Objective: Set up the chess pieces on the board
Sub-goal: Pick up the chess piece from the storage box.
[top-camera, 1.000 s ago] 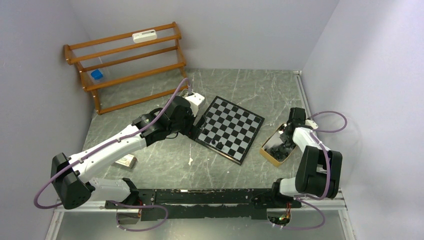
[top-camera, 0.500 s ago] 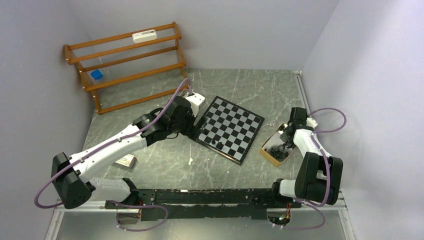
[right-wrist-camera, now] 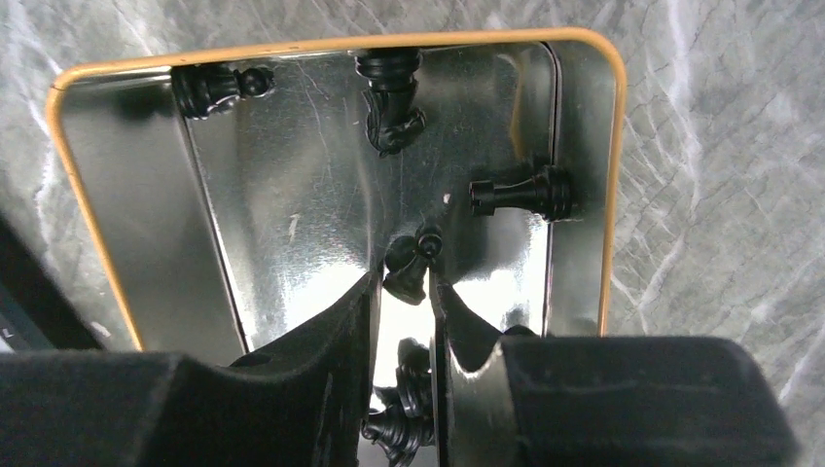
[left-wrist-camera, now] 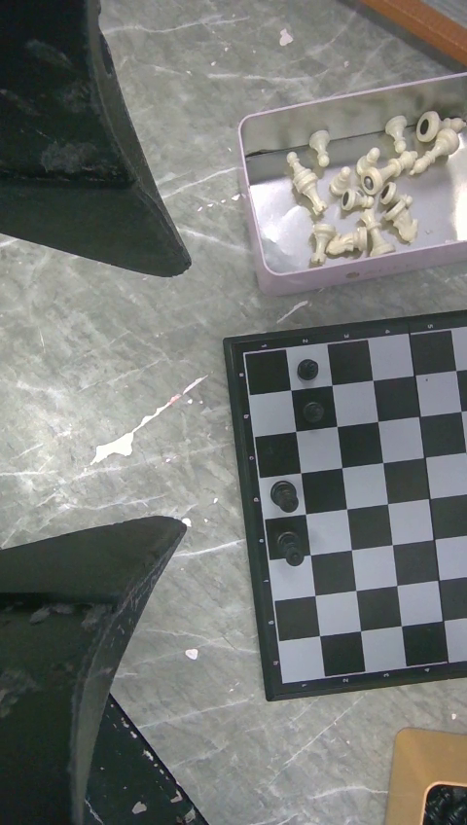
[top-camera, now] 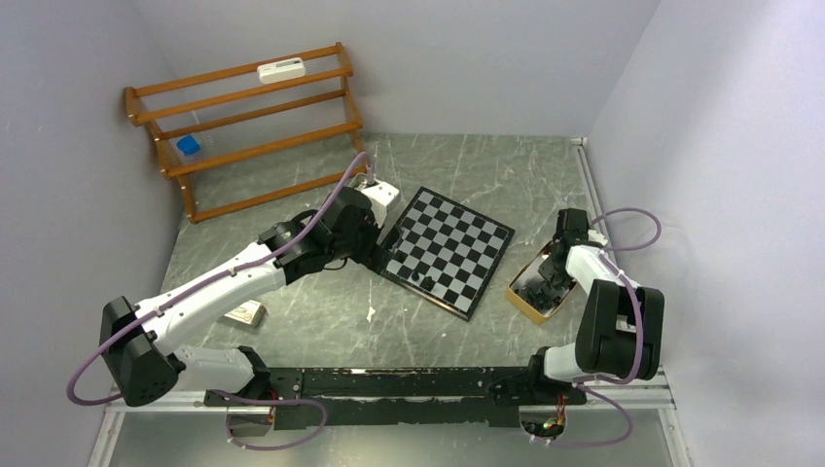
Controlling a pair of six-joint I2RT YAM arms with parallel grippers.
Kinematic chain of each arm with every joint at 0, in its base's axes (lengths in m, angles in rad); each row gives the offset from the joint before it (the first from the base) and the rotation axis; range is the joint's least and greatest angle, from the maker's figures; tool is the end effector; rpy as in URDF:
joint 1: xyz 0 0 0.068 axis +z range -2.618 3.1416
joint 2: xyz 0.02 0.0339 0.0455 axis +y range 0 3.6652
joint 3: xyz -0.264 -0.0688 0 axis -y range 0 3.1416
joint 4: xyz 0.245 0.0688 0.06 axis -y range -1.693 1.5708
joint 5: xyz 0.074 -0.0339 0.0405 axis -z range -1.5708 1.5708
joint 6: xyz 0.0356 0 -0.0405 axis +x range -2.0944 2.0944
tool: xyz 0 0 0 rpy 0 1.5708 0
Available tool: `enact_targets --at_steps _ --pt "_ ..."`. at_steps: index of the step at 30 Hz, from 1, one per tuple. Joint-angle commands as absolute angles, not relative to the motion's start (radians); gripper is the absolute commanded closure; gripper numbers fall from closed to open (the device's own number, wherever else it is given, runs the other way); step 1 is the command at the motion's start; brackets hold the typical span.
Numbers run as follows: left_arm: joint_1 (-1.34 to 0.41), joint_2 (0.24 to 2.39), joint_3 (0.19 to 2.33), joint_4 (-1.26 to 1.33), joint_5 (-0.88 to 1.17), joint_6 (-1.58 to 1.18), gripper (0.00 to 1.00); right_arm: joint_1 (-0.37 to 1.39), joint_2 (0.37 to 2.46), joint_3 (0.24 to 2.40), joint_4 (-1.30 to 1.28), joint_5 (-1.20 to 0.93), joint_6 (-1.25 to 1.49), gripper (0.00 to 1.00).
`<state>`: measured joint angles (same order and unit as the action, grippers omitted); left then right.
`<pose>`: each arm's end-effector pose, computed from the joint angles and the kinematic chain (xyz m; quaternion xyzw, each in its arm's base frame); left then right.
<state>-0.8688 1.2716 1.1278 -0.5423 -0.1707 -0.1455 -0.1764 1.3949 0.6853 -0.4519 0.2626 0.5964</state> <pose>0.1839 -0.2081 0.3209 0.2845 0.8551 -0.1398 0.4102 0.2365 -0.0515 0.1599 0.3905 0.8891 -0.0834 0.2238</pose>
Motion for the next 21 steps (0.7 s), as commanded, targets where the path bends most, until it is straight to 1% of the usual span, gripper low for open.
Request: enact_targets --at_steps 1,9,16,21 --pt "-0.878 1.264 1.117 -0.511 -0.155 -0.139 0.02 -0.169 1.415 0.704 -0.445 0.294 0.581 0.72" --pt "-0.877 1.267 1.119 -0.511 -0.153 -0.138 0.02 -0.167 1.382 0.726 -0.471 0.309 0.610 0.74" --pt "-0.878 1.269 1.117 -0.511 -0.157 -0.139 0.02 -0.169 1.431 0.727 -0.449 0.307 0.644 0.74" --pt "-0.878 1.269 1.115 -0.512 -0.164 -0.138 0.02 -0.166 1.435 0.726 -0.434 0.295 0.641 0.78"
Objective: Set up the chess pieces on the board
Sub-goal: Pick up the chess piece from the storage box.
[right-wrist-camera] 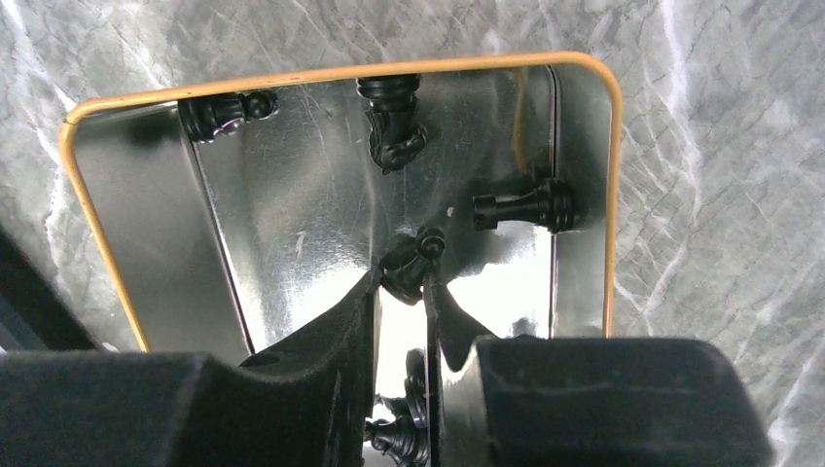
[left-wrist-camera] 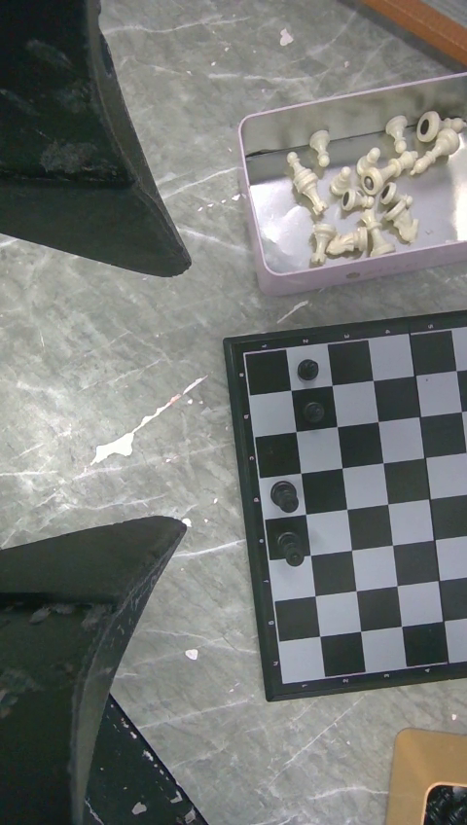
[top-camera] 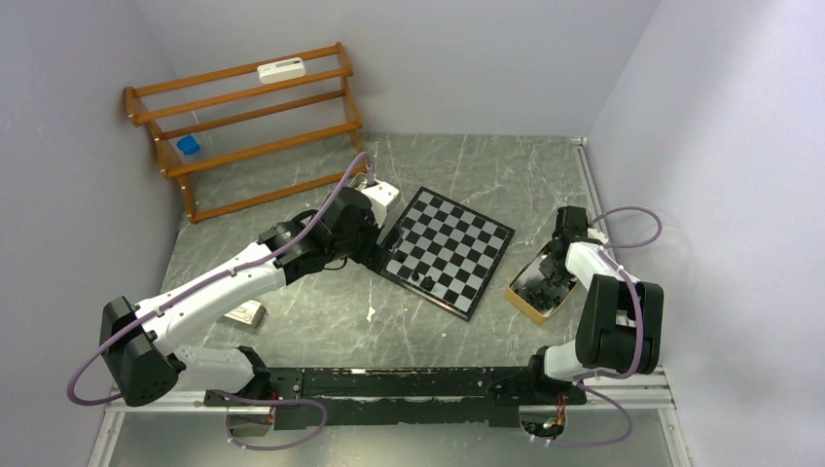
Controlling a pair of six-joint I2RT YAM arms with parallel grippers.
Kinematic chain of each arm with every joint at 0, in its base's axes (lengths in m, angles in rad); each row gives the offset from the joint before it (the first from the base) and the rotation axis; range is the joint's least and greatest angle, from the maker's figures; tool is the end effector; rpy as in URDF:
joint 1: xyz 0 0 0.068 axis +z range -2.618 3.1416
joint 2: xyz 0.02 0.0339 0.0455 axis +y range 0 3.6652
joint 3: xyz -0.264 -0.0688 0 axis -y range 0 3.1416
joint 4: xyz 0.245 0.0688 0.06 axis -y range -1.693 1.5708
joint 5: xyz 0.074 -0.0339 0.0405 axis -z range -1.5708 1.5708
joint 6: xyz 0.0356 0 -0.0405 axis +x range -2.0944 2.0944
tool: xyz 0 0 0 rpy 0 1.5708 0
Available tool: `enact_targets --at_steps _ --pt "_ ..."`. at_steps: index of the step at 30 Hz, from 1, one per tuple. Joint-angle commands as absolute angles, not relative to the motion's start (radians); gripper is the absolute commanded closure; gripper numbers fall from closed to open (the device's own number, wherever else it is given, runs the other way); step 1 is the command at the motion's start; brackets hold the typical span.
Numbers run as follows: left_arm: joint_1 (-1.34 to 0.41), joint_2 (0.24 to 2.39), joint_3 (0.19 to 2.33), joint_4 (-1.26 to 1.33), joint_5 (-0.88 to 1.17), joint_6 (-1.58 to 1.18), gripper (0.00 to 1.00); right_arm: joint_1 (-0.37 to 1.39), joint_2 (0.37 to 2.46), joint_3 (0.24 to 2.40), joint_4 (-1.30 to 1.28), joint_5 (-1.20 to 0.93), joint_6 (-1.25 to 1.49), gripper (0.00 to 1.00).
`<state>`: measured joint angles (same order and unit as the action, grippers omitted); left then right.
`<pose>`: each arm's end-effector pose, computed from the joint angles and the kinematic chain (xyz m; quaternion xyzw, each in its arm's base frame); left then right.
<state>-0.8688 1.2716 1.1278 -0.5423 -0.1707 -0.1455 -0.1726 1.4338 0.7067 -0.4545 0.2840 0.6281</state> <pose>0.1839 -0.2081 0.3209 0.2845 0.8551 -0.1398 0.4102 0.2425 -0.0524 0.1569 0.4037 0.8838 -0.0920 0.2178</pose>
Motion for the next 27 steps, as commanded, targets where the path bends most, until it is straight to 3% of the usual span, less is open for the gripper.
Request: enact_targets --at_steps 1,11,20,22,27 --pt "-0.878 1.269 1.115 -0.512 -0.167 -0.141 0.02 -0.165 1.428 0.726 -0.437 0.300 0.632 0.78" --pt "-0.879 1.289 1.116 -0.516 -0.186 -0.177 0.02 -0.095 1.302 0.767 -0.482 0.358 0.555 0.82" --pt "-0.844 1.348 1.179 -0.575 -0.148 -0.267 0.06 0.204 1.181 0.863 -0.443 0.389 0.509 0.83" --pt "-0.799 1.344 1.198 -0.584 -0.081 -0.295 0.07 0.271 1.158 0.865 -0.404 0.341 0.464 0.83" --pt "-0.554 1.348 1.219 -0.558 0.334 -0.356 0.15 0.439 1.099 0.789 -0.228 0.221 0.366 0.84"
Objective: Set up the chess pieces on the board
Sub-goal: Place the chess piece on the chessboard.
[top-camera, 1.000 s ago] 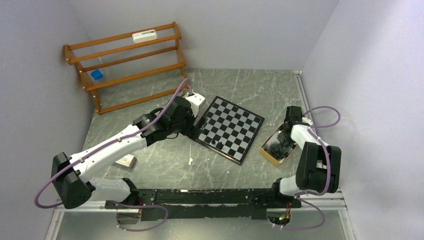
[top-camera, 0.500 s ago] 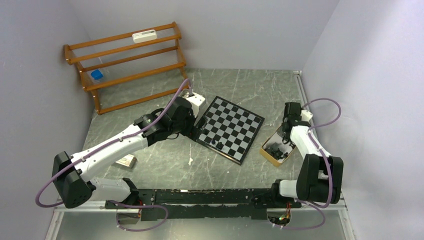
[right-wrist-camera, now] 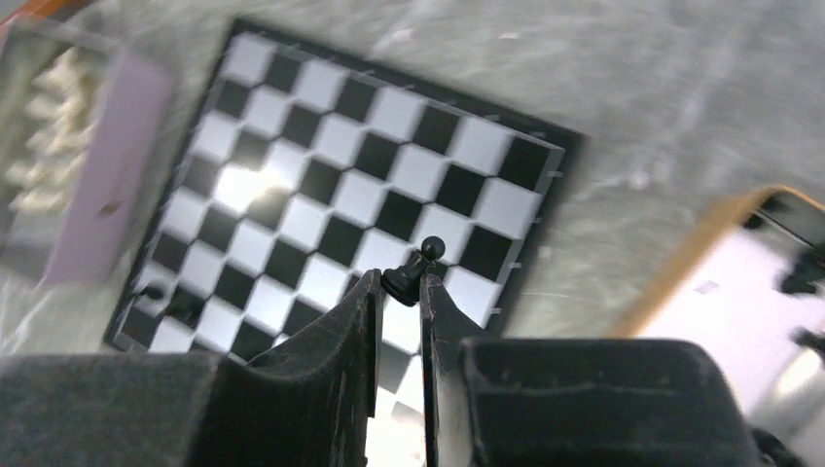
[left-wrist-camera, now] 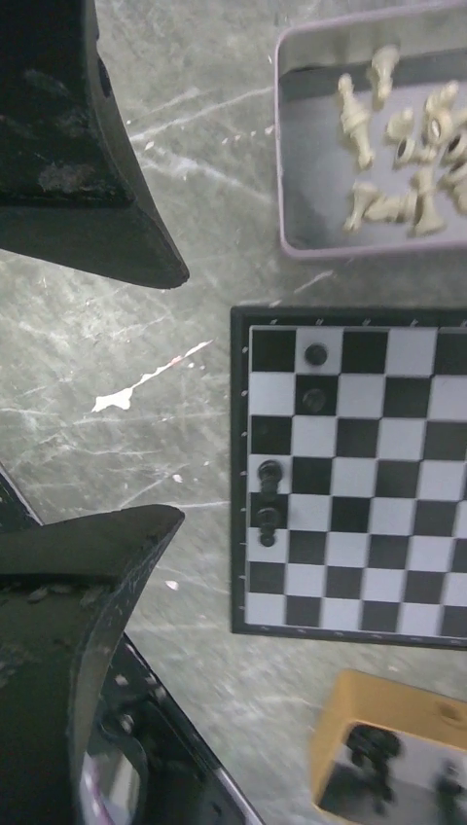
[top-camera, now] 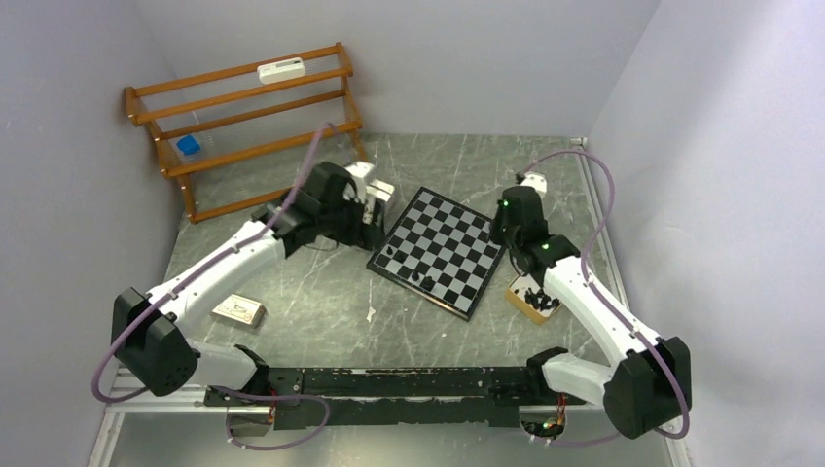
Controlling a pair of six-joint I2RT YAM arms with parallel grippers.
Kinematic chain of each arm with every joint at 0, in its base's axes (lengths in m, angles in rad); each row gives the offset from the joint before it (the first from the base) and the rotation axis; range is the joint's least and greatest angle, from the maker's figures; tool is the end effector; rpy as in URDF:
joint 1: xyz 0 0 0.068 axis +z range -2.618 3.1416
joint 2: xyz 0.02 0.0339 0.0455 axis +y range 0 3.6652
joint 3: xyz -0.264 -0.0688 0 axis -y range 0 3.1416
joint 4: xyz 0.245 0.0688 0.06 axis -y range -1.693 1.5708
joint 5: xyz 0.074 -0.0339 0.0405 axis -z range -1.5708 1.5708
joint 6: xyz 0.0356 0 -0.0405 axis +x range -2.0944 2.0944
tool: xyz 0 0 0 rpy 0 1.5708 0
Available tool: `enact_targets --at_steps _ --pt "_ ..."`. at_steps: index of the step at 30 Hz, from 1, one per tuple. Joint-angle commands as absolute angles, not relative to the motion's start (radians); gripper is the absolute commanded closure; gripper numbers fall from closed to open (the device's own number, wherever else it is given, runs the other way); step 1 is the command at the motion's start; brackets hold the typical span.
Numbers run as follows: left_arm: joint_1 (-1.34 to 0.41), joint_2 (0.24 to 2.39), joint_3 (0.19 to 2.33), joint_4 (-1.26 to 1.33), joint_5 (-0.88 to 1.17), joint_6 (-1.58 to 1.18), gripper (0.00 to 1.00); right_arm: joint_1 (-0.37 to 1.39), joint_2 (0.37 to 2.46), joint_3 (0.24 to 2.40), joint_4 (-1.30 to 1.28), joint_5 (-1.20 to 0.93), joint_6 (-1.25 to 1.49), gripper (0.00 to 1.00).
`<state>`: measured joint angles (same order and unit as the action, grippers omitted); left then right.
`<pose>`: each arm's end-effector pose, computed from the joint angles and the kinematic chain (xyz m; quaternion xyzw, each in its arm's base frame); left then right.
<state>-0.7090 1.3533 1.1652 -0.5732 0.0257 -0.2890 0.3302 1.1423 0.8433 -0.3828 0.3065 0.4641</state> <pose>0.2228 -0.1923 0.3088 0.1966 0.8979 -0.1988 0.3401 0.2361 0.0696 0.2708 0.1252 0.8859 0.0373 0.4452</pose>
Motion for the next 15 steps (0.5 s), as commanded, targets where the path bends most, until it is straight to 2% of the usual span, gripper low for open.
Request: enact_targets --at_steps 1,5,15 --pt "-0.545 1.349 1.238 -0.567 0.340 -0.347 0.16 0.481 1.079 0.761 -0.156 0.216 0.343 0.84" --pt "-0.532 1.351 1.307 -0.615 0.294 -0.326 0.15 0.617 1.019 0.664 0.025 0.180 0.231 0.83" --pt "-0.520 1.397 1.376 -0.643 0.601 -0.315 0.25 0.880 0.909 0.533 0.304 0.099 -0.024 0.85"
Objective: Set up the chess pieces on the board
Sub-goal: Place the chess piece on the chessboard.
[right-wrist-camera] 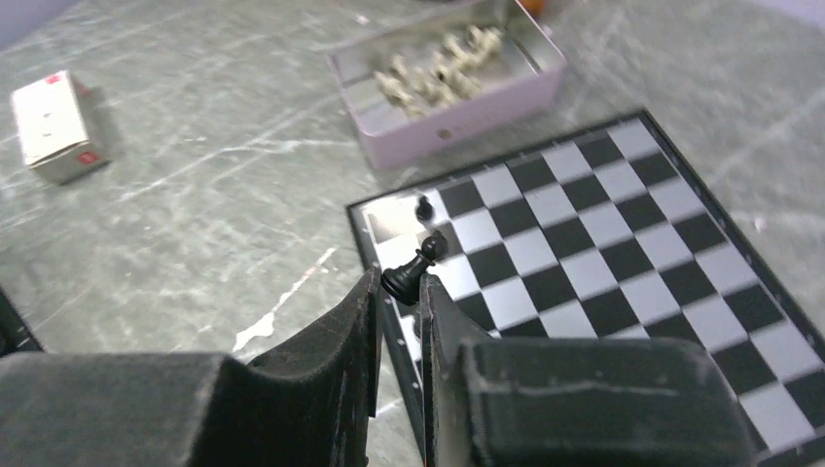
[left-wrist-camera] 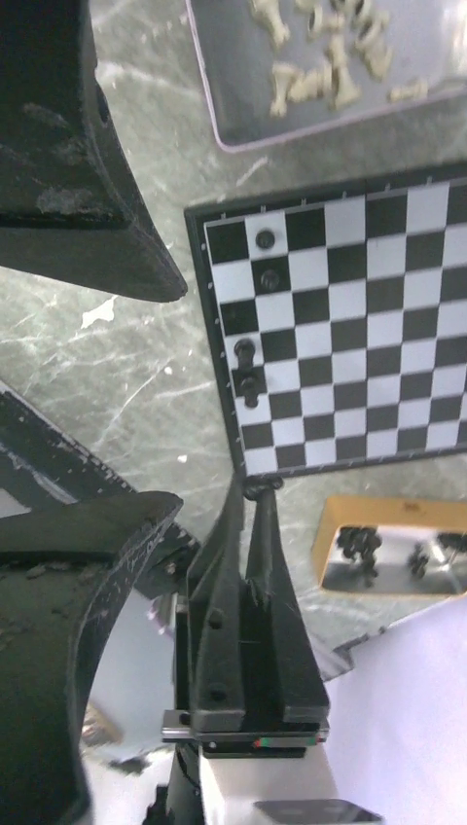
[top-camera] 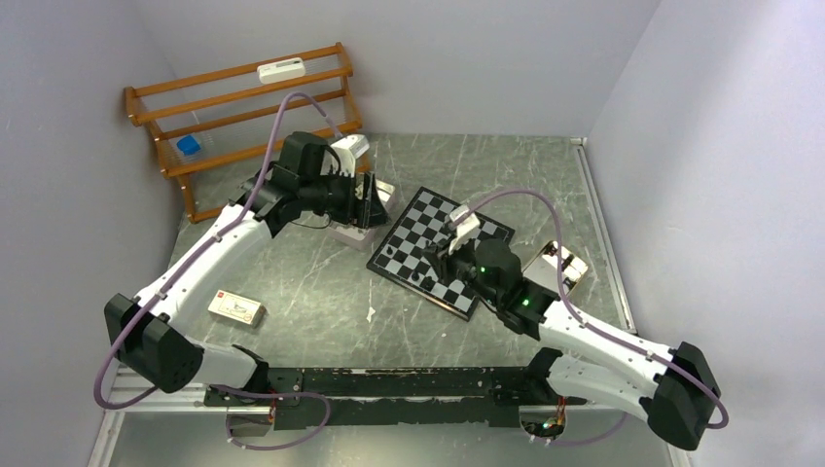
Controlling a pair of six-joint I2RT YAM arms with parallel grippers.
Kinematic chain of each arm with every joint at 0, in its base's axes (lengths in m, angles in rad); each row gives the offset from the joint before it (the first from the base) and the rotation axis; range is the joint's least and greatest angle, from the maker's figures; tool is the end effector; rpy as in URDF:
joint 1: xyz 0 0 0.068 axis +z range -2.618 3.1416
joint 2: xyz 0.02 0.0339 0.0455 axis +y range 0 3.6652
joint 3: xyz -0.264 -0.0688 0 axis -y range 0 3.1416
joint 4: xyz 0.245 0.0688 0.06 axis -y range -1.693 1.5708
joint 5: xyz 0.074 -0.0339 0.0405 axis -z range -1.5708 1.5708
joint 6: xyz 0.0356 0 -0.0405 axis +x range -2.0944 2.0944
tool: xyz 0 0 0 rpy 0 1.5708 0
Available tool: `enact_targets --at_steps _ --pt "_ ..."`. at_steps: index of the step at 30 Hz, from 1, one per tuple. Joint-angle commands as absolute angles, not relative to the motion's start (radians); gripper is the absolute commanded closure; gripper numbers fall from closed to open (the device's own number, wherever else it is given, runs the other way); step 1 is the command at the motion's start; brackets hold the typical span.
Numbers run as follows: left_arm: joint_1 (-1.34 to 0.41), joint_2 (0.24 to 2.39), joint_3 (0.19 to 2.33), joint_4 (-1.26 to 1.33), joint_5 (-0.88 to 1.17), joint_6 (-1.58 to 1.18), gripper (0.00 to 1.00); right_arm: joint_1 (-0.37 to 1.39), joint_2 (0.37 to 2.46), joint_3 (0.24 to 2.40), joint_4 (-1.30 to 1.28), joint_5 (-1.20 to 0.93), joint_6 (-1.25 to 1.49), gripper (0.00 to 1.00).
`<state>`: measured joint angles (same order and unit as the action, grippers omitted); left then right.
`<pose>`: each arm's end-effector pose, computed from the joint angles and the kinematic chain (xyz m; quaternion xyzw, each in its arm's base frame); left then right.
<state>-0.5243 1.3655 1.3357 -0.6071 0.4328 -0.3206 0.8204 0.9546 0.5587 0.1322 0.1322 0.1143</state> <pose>0.2508 -0.1623 0.3614 0.1848 0.8578 -0.3551 0.3224 0.1549 0.1593 0.2613 -0.2362 0.7572 0.2265 0.5652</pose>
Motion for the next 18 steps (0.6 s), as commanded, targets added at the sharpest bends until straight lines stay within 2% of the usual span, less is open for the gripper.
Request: enact_targets --at_steps 1,4,10,18 --pt "-0.520 1.406 1.379 -0.645 0.633 -0.317 0.27 0.894 0.904 0.529 0.316 0.090 -0.040 0.85" --pt "-0.522 1.424 1.373 -0.633 0.683 -0.322 0.35 0.918 0.914 0.538 0.324 0.064 -0.067 0.85" --pt "-0.523 1.437 1.339 -0.614 0.731 -0.322 0.42 0.966 0.915 0.528 0.391 0.048 -0.104 0.85" --pt "-0.539 1.448 1.329 -0.585 0.780 -0.325 0.46 0.998 0.955 0.558 0.385 0.068 -0.115 0.85"
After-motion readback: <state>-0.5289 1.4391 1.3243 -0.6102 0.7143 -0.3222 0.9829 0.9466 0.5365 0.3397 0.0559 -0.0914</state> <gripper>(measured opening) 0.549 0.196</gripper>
